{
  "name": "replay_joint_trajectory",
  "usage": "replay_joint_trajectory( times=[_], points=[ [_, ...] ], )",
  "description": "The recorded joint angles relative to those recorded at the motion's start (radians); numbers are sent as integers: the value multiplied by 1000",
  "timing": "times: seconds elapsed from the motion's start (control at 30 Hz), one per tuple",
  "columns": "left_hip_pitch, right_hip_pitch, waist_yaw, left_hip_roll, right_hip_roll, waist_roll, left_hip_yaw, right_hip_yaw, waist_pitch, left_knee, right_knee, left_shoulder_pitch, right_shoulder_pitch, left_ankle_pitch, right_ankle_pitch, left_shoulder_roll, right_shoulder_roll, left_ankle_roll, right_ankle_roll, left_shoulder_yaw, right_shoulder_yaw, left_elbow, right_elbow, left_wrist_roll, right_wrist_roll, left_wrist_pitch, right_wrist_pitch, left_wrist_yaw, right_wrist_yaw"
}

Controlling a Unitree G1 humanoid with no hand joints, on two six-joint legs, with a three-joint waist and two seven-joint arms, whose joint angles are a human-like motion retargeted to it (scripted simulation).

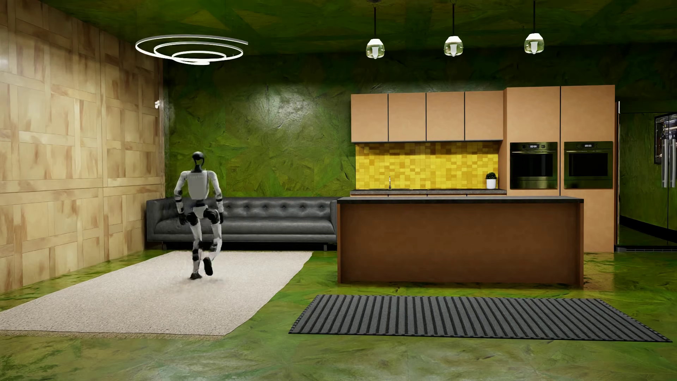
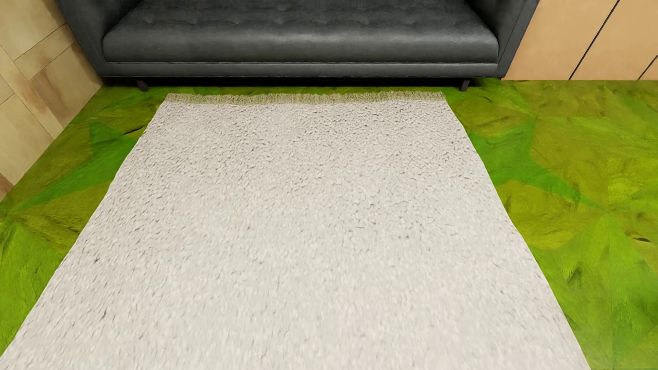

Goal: Head to the sofa

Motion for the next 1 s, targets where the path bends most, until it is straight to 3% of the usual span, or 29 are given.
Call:
replay_joint_trajectory(
  times=[0.03,0.1,0.13,0.17,0.2,0.23,0.27,0.3,0.33,0.37,0.4,0.43,0.47,0.53,0.6,0.67,0.7,0.73,0.77,0.8,0.87,0.93,0.97,1.0],
  points=[
    [96,-69,-43,4,18,0,0,0,5,-56,-163,-29,-1,-4,74,4,36,0,0,41,94,-67,167,0,0,0,0,0,0],
    [265,-171,-126,27,30,15,0,0,-3,-146,-590,-86,94,-33,208,6,13,0,0,84,196,-211,189,0,0,0,0,0,0],
    [334,-192,-158,33,18,4,0,0,-9,-164,-787,-123,128,-67,66,18,19,0,0,113,220,-266,213,0,0,0,0,0,0],
    [378,-218,-191,42,4,-5,0,0,-18,-167,-895,-155,158,-107,-237,31,17,0,0,126,257,-306,222,0,0,0,0,0,0],
    [411,-246,-222,62,-10,-11,0,0,-26,-155,-870,-176,185,-144,-437,39,20,0,0,151,271,-328,232,0,0,0,0,0,0],
    [444,-270,-258,83,-6,-10,0,0,-22,-132,-876,-187,205,-141,-443,40,22,0,0,172,293,-330,242,0,0,0,0,0,0],
    [489,-290,-278,108,12,1,0,0,-16,-106,-856,-184,218,-94,-262,30,22,0,0,191,310,-298,258,0,0,0,0,0,0],
    [485,-327,-271,124,42,15,0,0,-36,-43,-812,-167,222,31,0,17,27,0,0,203,322,-258,271,0,0,0,0,0,0],
    [442,-331,-254,172,89,49,0,0,-41,117,-729,-147,211,230,131,-8,27,0,0,188,349,-174,289,0,0,0,0,0,0],
    [397,-277,-229,187,120,55,0,0,-28,288,-673,-124,192,397,129,-26,23,0,0,160,342,-76,287,0,0,0,0,0,0],
    [278,-216,-205,186,146,43,0,0,-18,501,-666,-111,154,384,103,-17,35,0,0,108,327,6,269,0,0,0,0,0,0],
    [178,-118,-159,201,167,47,0,0,4,671,-692,-117,124,224,52,-29,23,0,0,46,294,92,218,0,0,0,0,0,0],
    [93,-26,-80,187,168,22,0,0,5,749,-716,-96,87,71,-1,-25,23,0,0,11,260,156,174,0,0,0,0,0,0],
    [-64,149,49,166,143,-14,0,0,-1,672,-788,-20,-4,-31,-121,-17,6,0,0,-30,192,222,64,0,0,0,0,0,0],
    [-149,308,144,159,100,-39,0,0,-13,346,-862,66,-83,7,-251,4,-14,0,0,-51,73,241,-54,0,0,0,0,0,0],
    [-203,430,196,180,95,-29,0,0,-37,-42,-923,118,-167,210,-379,18,-22,0,0,-54,-63,243,-128,0,0,0,0,0,0],
    [-227,459,218,185,79,-30,0,0,-54,-106,-921,129,-206,556,-417,22,-27,0,0,-59,-115,243,-160,0,0,0,0,0,0],
    [-251,466,247,188,59,-31,0,0,-64,-549,-904,131,-232,761,-430,20,-33,0,0,-61,-161,257,-197,0,0,0,0,0,0],
    [-299,510,244,184,59,-28,0,0,-75,-165,-896,140,-247,761,-418,11,-33,0,0,-25,-166,275,-201,0,0,0,0,0,0],
    [-305,532,264,162,27,-34,0,0,-75,-92,-849,137,-233,495,-376,3,-32,0,0,-10,-186,287,-218,0,0,0,0,0,0],
    [-298,498,245,67,-25,-51,0,0,-102,30,-606,146,-150,208,-159,-3,4,0,0,1,-219,313,-206,0,0,0,0,0,0],
    [-139,371,225,50,-64,-67,0,0,-56,111,-196,114,-104,70,18,-9,59,0,0,35,-187,267,-74,0,0,0,0,0,0],
    [-86,280,196,38,-53,-61,0,0,-40,105,-19,70,-112,38,19,-12,71,0,0,51,-120,277,27,0,0,0,0,0,0],
    [-42,196,129,10,-64,-56,0,0,-26,69,62,23,-114,38,22,-4,45,0,0,39,55,192,75,0,0,0,0,0,0]
  ],
)
